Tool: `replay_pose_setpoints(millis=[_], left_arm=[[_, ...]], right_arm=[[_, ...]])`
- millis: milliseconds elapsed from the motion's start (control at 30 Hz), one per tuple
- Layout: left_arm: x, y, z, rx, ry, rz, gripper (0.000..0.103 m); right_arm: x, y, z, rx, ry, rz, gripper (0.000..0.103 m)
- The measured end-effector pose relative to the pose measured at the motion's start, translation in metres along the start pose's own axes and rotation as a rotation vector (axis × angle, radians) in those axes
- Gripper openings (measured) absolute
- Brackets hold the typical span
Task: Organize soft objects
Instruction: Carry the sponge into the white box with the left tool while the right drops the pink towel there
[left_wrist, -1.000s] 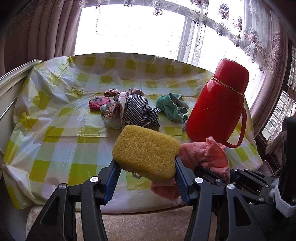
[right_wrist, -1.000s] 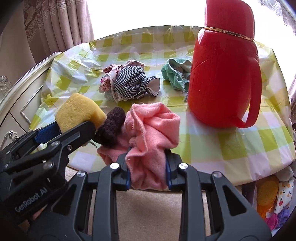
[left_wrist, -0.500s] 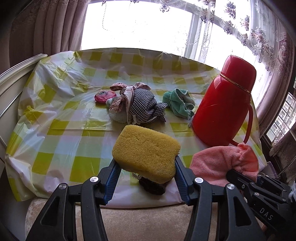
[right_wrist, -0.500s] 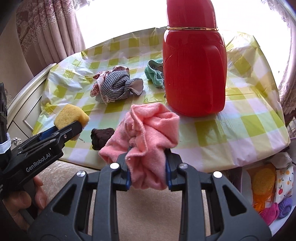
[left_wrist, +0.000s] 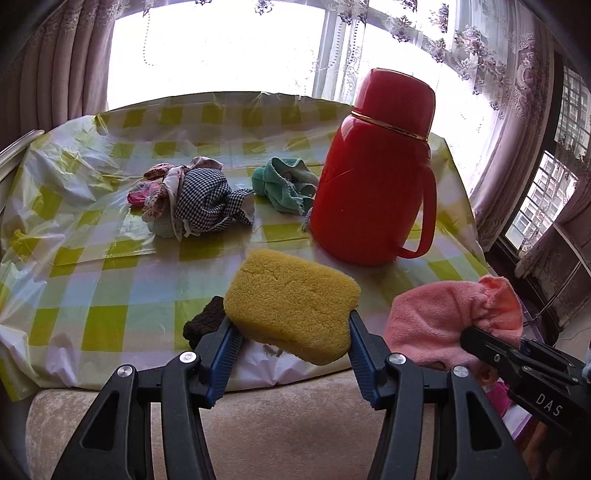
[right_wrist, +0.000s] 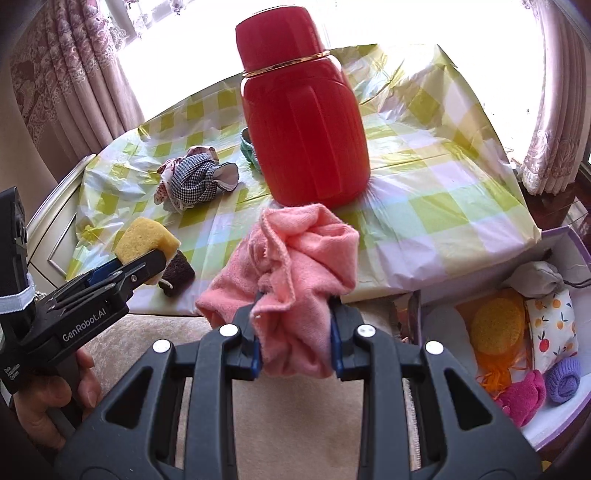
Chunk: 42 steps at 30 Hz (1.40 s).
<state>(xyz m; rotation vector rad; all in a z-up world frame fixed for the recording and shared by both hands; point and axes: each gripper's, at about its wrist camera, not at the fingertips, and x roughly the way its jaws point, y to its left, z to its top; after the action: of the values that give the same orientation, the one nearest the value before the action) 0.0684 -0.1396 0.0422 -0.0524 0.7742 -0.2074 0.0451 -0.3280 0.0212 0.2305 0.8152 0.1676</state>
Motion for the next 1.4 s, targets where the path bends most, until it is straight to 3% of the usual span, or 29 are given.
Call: replay_pose_setpoints(millis=[267, 600, 733, 867, 933, 1000, 1100, 1400], left_arm=[[0.005, -0.067, -0.001, 0.109, 0.010, -0.137, 0.056], [0.007, -0.147, -0.010, 0.259, 0.049, -0.300, 0.057], [0.007, -0.166, -0.017, 0.303, 0.068, -0.338, 0.057], [0.008, -0.171, -0.019, 0.309, 0.075, -0.343, 0.057], [0.010, -0.171, -0.019, 0.308, 0.081, -0.343, 0.057], [0.011, -0.171, -0.019, 0.309, 0.088, -0.345, 0.057], [0.012, -0.172, -0.020, 0.306, 0.097, -0.352, 0.058], [0.022, -0.198, -0.015, 0.319, 0.119, -0.414, 0.058]], right_arm=[[-0.040, -0.072, -0.012, 0.106, -0.024, -0.121, 0.031], [-0.062, -0.163, -0.043, 0.273, 0.045, -0.270, 0.031], [-0.054, -0.181, -0.055, 0.309, 0.116, -0.254, 0.031], [-0.036, -0.184, -0.075, 0.366, 0.204, -0.172, 0.031], [-0.020, -0.181, -0.083, 0.336, 0.281, -0.159, 0.038], [-0.002, -0.174, -0.092, 0.284, 0.381, -0.151, 0.053], [0.000, -0.170, -0.099, 0.270, 0.385, -0.176, 0.074], [-0.028, -0.192, -0.086, 0.310, 0.296, -0.276, 0.080]])
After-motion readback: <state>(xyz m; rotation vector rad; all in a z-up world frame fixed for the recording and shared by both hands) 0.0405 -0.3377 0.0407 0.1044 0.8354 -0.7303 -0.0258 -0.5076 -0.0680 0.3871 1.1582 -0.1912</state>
